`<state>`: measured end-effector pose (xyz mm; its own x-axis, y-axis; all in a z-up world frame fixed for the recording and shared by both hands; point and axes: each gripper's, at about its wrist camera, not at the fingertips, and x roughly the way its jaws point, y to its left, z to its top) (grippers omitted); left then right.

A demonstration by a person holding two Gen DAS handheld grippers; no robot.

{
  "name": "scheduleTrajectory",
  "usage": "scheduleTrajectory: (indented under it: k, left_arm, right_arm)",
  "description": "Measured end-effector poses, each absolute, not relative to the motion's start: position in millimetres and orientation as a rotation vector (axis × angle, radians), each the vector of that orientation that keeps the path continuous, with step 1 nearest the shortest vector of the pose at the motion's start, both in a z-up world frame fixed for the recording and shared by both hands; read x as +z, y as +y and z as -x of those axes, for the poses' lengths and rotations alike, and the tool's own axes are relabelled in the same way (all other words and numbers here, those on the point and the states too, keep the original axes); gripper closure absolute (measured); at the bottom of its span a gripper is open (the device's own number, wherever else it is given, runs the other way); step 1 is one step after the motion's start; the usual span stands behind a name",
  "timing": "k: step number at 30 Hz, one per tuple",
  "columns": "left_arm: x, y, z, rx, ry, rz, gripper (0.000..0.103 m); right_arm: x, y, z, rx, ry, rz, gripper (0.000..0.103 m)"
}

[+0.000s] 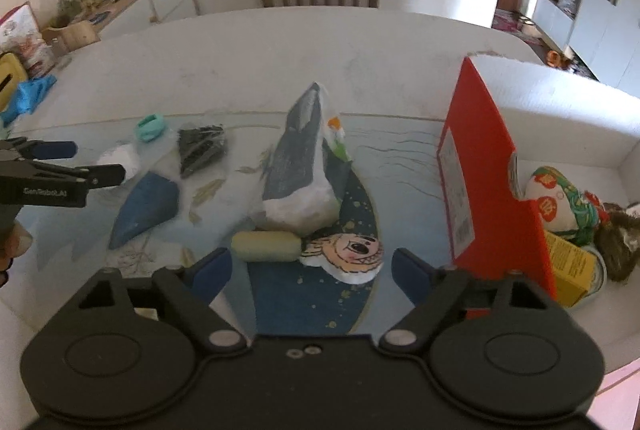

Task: Organize objects
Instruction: 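Grasp the cartoon-face plush with the right gripper while the left grasps the pellet bag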

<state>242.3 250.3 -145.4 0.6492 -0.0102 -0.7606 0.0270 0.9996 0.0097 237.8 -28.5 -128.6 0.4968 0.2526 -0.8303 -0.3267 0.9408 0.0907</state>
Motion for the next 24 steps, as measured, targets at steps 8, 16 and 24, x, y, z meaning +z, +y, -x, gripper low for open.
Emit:
scheduleTrajectory:
  k: [8, 16, 24]
  left_arm:
    - [-156.3, 254.9, -254.8, -0.012, 0.877, -0.021, 0.001]
    - [-162.8, 259.3, -261.0, -0.002, 0.879, -0.004, 0.002]
    - [-167.6, 258.2, -261.6, -0.009, 0.888, -0.001, 0.021]
  right_arm:
    - [-145.8, -35.8, -251.7, 0.293, 1.036, -0.009, 0.028]
    - [-158.1, -52.5, -260.2, 0.245, 1.056, -0.169, 0.042]
    - [-162.0, -52.9, -264.5, 0.235, 1.057, -0.190, 0.054]
